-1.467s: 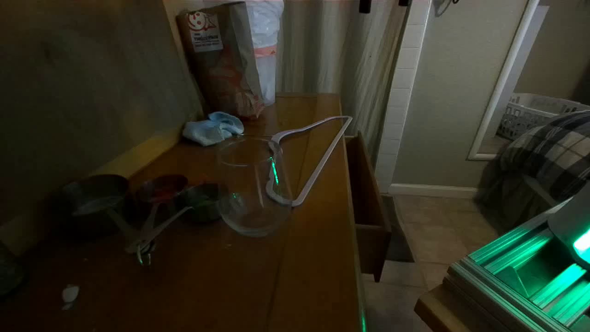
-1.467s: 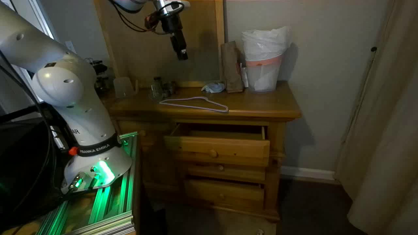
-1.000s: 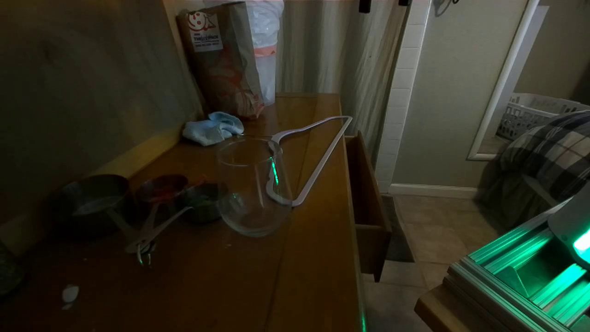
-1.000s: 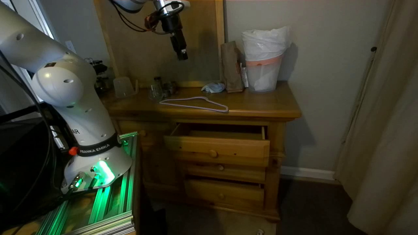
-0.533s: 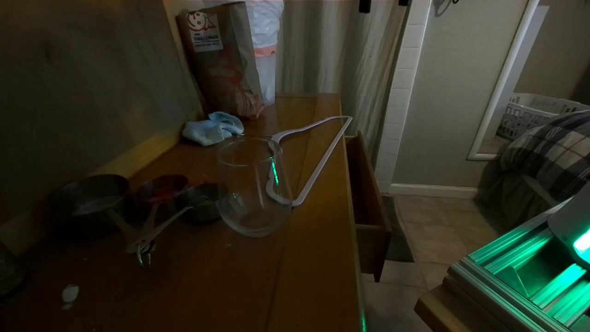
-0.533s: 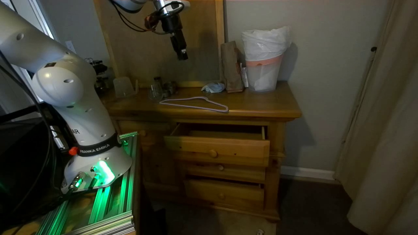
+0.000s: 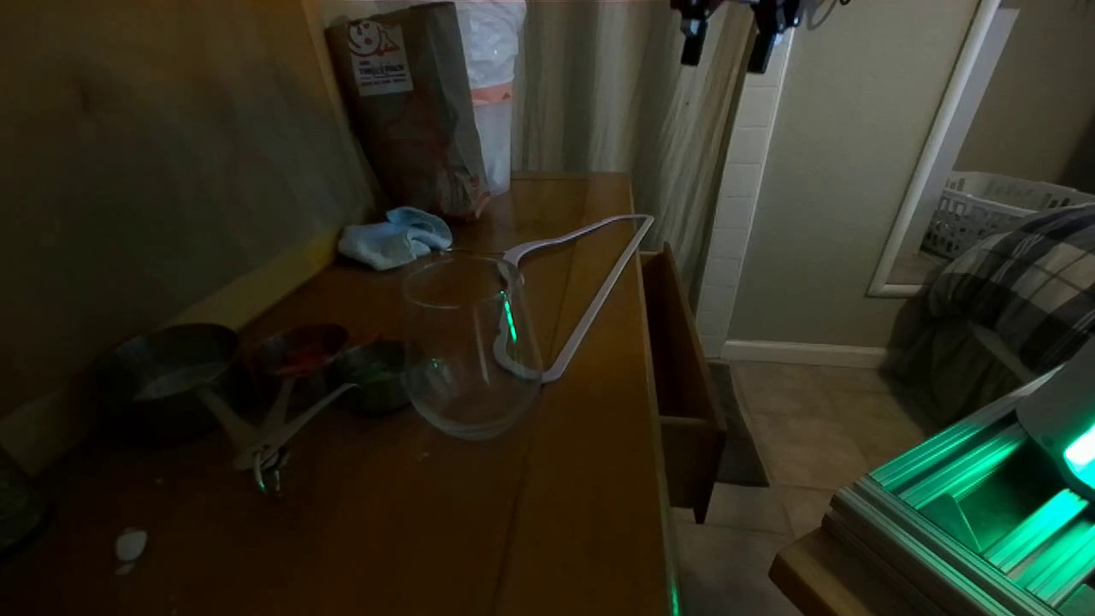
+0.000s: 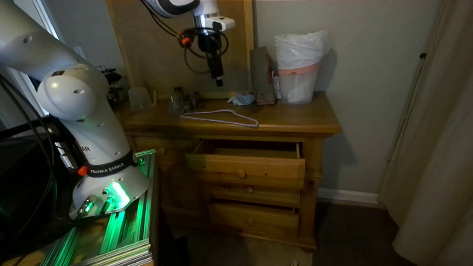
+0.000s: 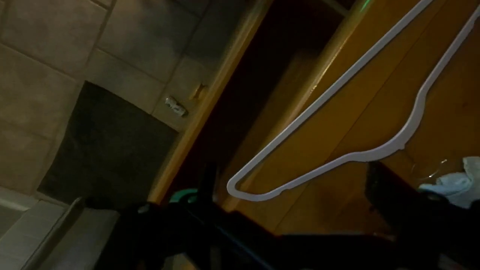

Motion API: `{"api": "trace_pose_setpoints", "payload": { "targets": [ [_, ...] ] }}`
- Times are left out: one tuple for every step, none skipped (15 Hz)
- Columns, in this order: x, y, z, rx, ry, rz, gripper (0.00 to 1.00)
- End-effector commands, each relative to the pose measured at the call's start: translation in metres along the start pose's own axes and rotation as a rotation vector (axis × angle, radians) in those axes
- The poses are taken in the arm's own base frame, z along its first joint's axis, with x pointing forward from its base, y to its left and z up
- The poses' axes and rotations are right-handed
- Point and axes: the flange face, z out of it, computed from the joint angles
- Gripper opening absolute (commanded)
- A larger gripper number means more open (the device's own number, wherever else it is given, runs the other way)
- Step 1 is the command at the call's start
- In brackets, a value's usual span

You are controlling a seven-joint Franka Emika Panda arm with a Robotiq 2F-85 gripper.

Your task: Put the hanger in the open drawer and close the drawer

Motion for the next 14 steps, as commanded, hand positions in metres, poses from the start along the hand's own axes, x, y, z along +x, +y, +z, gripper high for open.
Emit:
{"api": "trace_pose_setpoints", "payload": {
  "targets": [
    [0.014,0.040,0.040,0.175,0.005,0.006,1.00],
    [0.015,0.053,0.054,0.223,0.002,0.003,1.00],
    [0.018,0.060,0.062,0.275,-0.001,0.002,1.00],
    [0.017,0.069,0.075,0.326,-0.011,0.000,1.00],
    [0.017,0.074,0.085,0.382,-0.016,0.001,1.00],
    [0.019,0.077,0.092,0.439,-0.018,0.002,1.00],
    [0.019,0.082,0.104,0.496,-0.029,0.008,1.00],
    [0.021,0.084,0.113,0.556,-0.029,0.017,1.00],
    [0.022,0.086,0.121,0.596,-0.030,0.020,1.00],
    [0.022,0.090,0.131,0.636,-0.033,0.029,1.00],
    [0.023,0.093,0.140,0.665,-0.030,0.035,1.00],
    [0.023,0.095,0.151,0.694,-0.037,0.041,1.00],
    [0.020,0.092,0.162,0.715,-0.081,0.058,1.00],
    [0.012,0.093,0.144,0.662,-0.053,0.043,1.00]
  ]
}}
